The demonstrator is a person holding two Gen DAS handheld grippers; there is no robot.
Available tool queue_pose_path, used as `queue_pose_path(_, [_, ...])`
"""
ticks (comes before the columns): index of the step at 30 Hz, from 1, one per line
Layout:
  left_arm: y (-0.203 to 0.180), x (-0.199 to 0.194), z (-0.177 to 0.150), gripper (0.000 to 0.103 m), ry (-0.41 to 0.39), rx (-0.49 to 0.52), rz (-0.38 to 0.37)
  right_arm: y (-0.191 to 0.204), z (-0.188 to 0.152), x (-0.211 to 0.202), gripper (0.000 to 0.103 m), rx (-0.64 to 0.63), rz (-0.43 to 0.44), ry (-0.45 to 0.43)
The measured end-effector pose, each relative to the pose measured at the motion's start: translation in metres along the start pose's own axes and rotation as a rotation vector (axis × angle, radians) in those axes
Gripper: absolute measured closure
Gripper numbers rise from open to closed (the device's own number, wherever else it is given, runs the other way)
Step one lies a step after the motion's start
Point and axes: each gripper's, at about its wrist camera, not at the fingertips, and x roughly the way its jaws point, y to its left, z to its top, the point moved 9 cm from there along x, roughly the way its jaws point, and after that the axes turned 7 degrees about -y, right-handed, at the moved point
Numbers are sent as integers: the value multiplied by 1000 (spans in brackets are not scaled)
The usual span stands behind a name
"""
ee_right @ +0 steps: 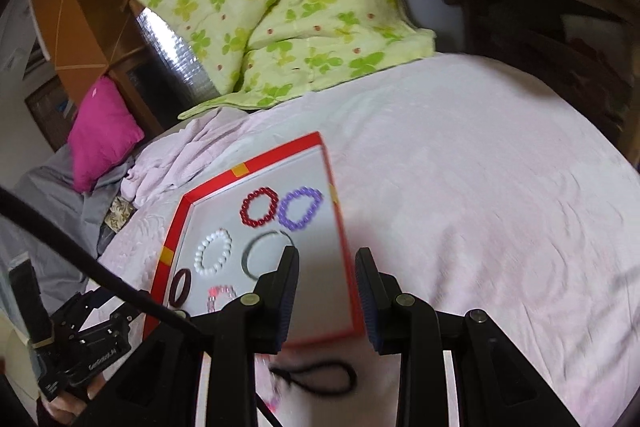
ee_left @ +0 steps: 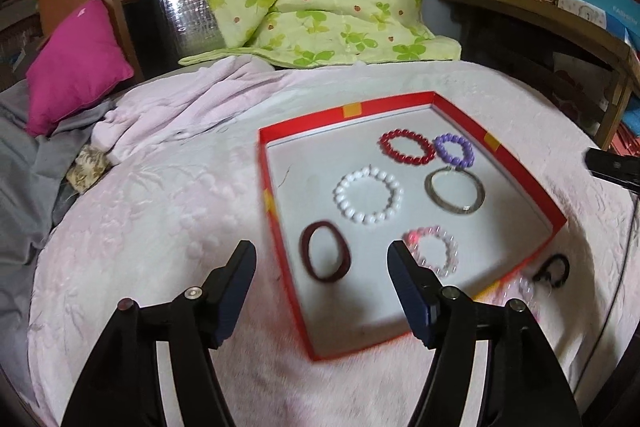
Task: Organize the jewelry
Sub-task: 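Withdraw both tools from the tray toward the remaining items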
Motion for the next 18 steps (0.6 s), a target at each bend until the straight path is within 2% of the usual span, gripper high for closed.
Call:
queue_pose_path(3, [5,-10,-10,33,7,-19,18,-11,-10,-19,69,34,-8,-9])
queue_pose_path(5, [7,-18,-19,33,10,-31,30,-17,-16,-30,53,53,-16,-17])
queue_pose_path(6, [7,-22,-22,32,9,-31,36,-20,-20,-37,51,61,-23,-25])
queue_pose_path(18, [-9,-66,-55,28,-8,32,49,-25,-60,-60,51,76,-28,14])
